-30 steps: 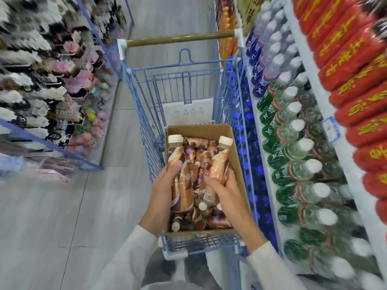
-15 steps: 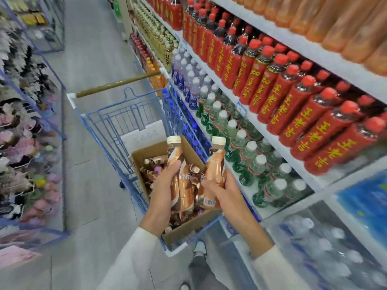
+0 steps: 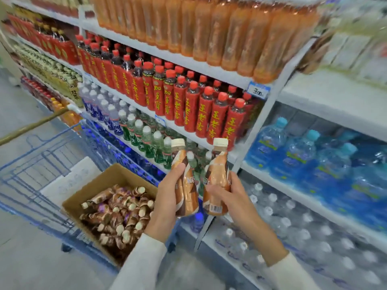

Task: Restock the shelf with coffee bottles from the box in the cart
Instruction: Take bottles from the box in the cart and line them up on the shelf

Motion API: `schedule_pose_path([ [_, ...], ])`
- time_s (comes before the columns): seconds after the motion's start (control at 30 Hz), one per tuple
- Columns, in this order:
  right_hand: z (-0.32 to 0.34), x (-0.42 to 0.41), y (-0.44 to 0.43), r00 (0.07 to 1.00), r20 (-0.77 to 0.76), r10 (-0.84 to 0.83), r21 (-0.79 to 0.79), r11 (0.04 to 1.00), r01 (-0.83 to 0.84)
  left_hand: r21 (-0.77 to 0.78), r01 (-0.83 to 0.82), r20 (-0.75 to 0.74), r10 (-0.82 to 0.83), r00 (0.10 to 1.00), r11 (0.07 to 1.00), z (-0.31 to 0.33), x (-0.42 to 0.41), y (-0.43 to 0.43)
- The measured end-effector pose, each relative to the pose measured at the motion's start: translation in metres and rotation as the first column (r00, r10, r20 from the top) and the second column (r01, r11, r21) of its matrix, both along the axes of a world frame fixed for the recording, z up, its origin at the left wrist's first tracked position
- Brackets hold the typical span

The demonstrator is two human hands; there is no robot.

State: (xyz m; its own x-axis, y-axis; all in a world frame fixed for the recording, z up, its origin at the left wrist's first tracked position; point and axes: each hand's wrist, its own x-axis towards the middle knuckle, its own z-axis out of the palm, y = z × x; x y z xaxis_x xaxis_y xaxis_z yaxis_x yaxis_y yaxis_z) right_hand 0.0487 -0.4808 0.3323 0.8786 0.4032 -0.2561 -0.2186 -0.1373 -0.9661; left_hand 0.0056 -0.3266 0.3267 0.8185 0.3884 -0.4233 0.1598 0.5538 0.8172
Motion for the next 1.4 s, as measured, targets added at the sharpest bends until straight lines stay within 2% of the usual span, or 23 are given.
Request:
schedule_pose_path([
  [0.3, 0.029, 0.044, -0.13, 0.955, 0.082, -0.286, 0.085, 0.956, 0.279, 0.081, 0.314, 0.105, -0.322, 0.941, 0.946, 0.039, 0.094, -0.124],
  [0.53, 0.061, 0.103, -0.239, 0.892, 0.171, -0.419, 0.16, 0.905, 0.395, 0.146, 0.411, 0.146, -0.431, 0.89, 0.9, 0.072, 0.165, -0.23],
  [0.67, 0.085, 0.137, -0.28, 0.861, 0.225, -0.456, 0.172, 0.889, 0.425, 0.186, 0.402, 0.215, -0.437, 0.873, 0.896, 0.095, 0.206, -0.27],
  [0.77, 0.099, 0.16, -0.297, 0.836, 0.277, -0.475, 0.197, 0.879, 0.434, 0.286, 0.384, 0.273, -0.458, 0.846, 0.878, 0.111, 0.231, -0.287],
  [1.0, 0.126, 0.21, -0.304, 0.763, 0.393, -0.513, 0.174, 0.856, 0.486, 0.424, 0.334, 0.357, -0.494, 0.793, 0.842, 0.137, 0.293, -0.303],
  [1.13, 0.135, 0.238, -0.303, 0.711, 0.448, -0.541, 0.172, 0.833, 0.525, 0.533, 0.301, 0.407, -0.551, 0.728, 0.791, 0.15, 0.319, -0.303],
  [1.27, 0.14, 0.265, -0.301, 0.675, 0.484, -0.558, 0.144, 0.811, 0.567, 0.667, 0.276, 0.383, -0.636, 0.669, 0.692, 0.15, 0.346, -0.302],
  [1.4, 0.132, 0.282, -0.298, 0.657, 0.489, -0.573, 0.103, 0.787, 0.609, 0.677, 0.298, 0.37, -0.661, 0.653, 0.673, 0.143, 0.367, -0.3],
])
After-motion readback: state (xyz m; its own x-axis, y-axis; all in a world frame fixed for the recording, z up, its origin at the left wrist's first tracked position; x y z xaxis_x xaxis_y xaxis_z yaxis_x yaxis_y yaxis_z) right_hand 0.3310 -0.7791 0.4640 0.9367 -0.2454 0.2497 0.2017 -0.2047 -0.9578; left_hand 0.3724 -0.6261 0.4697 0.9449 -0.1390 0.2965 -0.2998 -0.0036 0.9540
